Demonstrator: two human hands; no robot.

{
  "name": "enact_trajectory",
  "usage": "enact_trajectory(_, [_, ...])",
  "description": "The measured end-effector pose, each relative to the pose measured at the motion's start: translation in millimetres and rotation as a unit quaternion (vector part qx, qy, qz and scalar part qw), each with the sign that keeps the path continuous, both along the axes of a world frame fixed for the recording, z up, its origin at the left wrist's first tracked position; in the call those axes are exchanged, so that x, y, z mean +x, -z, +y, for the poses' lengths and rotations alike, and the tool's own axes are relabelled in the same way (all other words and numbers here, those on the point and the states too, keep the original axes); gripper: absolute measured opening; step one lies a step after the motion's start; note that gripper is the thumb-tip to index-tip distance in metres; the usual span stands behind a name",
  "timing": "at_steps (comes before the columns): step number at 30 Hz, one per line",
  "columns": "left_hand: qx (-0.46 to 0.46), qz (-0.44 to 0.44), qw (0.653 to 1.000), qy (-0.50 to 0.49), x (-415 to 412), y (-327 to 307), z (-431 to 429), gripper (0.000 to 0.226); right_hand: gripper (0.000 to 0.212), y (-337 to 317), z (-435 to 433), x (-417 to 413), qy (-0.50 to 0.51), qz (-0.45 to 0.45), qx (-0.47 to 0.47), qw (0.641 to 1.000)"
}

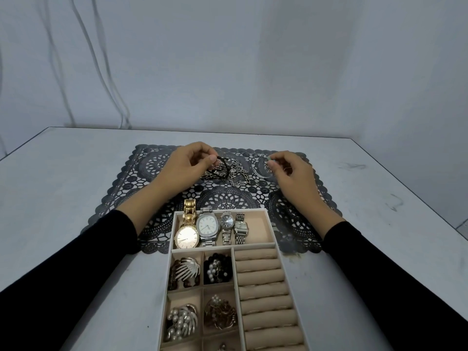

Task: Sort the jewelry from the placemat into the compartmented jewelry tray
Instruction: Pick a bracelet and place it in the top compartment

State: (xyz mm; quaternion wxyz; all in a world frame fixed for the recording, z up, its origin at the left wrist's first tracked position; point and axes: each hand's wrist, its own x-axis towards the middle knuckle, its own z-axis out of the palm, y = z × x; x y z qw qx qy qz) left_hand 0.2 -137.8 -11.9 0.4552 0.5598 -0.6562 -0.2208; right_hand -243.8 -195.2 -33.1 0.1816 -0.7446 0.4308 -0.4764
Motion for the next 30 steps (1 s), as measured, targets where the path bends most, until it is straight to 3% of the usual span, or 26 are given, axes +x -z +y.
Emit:
enact_trajectory(11, [-0.062, 0.010, 0.998, -0.019, -0.1, 0.1, 3.0, 0.006, 0.011, -10.5, 4.0, -1.2, 0.021, -0.055, 0.002, 0.998])
enact_trajectory(21, [-0.133, 0.111, 0.983, -0.061, -8.0, -12.8, 29.2, 0.010, 0.012, -36.4, 28.6, -5.6, 0.012, -0.145, 0.007, 0.989])
enact_trajectory(30, [-0.155, 0.136, 0.977, -0.060, -11.1, -22.2, 69.9, 0.007, 0.011, -47.8, 64.6, -7.6, -0.009, -0.173, 0.011, 0.985])
